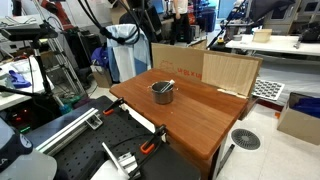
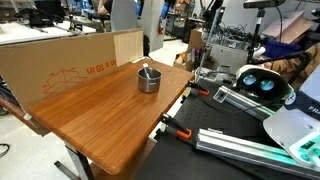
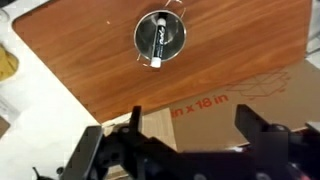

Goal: Remove the marker from the silver pot and put it on the table

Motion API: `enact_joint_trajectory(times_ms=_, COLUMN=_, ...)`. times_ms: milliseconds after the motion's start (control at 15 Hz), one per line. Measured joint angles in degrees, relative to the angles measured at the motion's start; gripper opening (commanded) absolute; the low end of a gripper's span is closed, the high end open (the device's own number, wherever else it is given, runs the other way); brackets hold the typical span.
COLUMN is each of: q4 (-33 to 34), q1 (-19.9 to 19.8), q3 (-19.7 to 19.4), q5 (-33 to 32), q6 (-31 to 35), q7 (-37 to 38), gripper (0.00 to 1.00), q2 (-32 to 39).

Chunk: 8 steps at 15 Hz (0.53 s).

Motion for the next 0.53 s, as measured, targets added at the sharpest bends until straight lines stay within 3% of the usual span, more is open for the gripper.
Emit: enact_joint_trajectory(times_ms=533, q4=-3.6, q1=-3.9, q3=0.8, q5=-14.6, q6=6.2, q7=19.1, gripper=1.0, q2=4.4)
